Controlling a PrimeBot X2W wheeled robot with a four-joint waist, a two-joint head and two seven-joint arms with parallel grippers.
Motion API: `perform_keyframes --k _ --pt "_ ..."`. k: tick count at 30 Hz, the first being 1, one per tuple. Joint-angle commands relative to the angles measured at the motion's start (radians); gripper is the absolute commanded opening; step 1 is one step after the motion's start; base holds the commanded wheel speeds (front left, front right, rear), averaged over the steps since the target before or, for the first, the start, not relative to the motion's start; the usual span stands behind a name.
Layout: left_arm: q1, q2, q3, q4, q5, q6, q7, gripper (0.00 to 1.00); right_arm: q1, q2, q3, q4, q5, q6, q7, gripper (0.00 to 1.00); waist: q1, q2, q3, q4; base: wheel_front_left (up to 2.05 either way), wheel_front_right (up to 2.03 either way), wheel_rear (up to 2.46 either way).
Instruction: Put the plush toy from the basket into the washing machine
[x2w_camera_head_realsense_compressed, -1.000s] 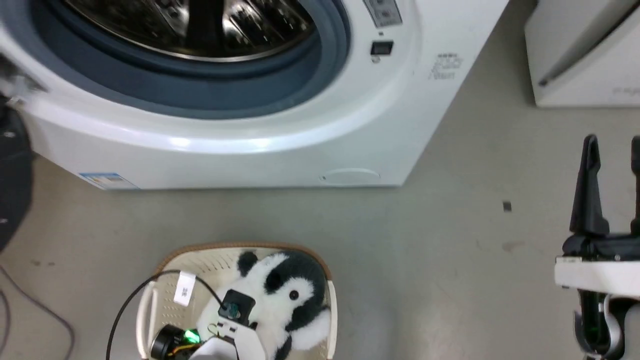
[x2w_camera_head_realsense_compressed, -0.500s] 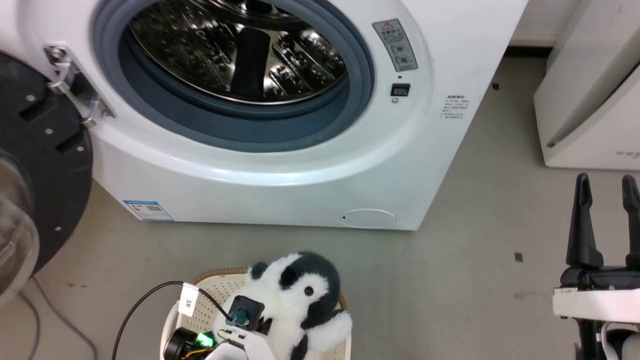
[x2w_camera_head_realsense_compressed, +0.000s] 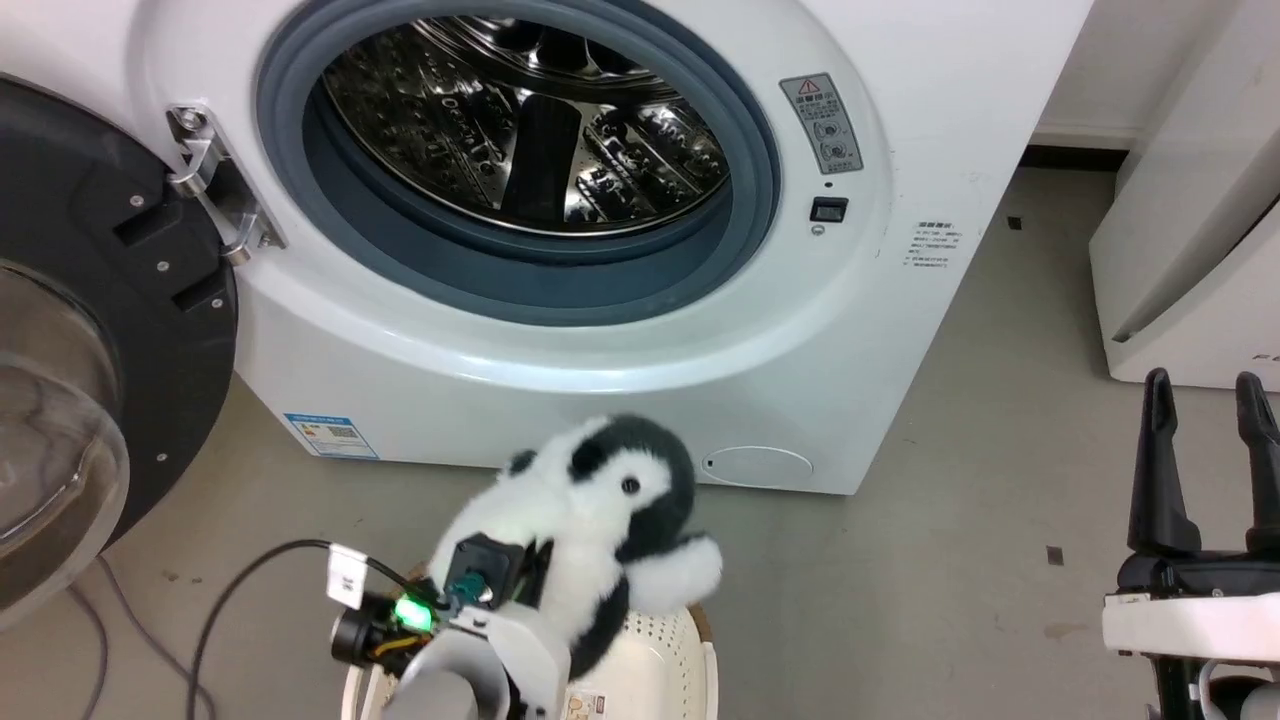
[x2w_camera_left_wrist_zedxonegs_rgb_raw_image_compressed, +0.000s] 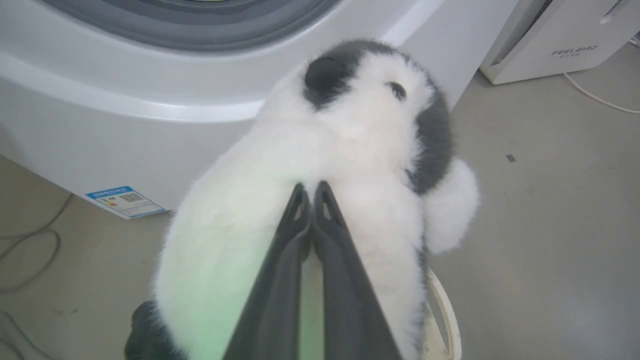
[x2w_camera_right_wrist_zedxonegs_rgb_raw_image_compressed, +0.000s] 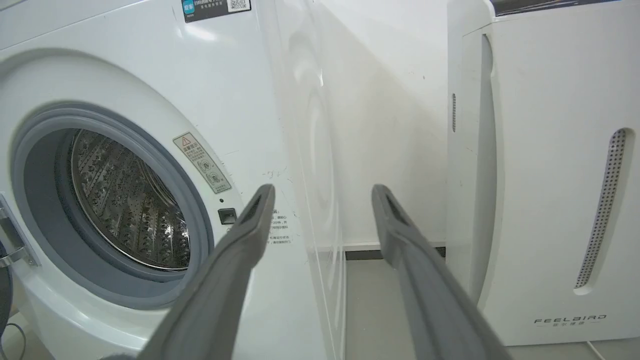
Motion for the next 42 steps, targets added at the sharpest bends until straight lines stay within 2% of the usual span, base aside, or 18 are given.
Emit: perform_keyframes --k 1,11,22,31,42 --pt "0.011 0.011 0.014 -0.046 0.006 0.016 -0.007 0.00 0.015 0.000 0.001 0.002 -0.005 -0.001 -0.004 1.00 0.0001 0.0000 -0.002 0.001 0.00 0.00 0.00" --pt "0.014 0.025 0.106 -0.246 0.028 0.075 -0.007 0.00 0.003 0.000 0.001 -0.005 -0.007 -0.001 -0.004 1.00 0.0001 0.0000 0.015 -0.011 0.00 0.00 0.00" --pt "-0.052 0.031 0.221 -0.357 0.051 0.103 -0.007 0.00 -0.017 0.000 0.009 -0.007 -0.004 -0.001 -0.004 1.00 0.0001 0.0000 0.050 -0.048 0.00 0.00 0.00" --pt "-0.156 0.049 0.285 -0.363 0.077 0.100 -0.007 0.00 -0.052 0.000 0.021 -0.013 0.002 -0.001 -0.004 1.00 0.0001 0.0000 0.109 -0.086 0.00 0.00 0.00" --pt "-0.362 0.091 0.366 -0.301 0.100 0.091 -0.007 0.00 -0.138 0.000 0.033 -0.028 0.021 -0.001 -0.004 1.00 0.0001 0.0000 0.266 -0.167 0.00 0.00 0.00"
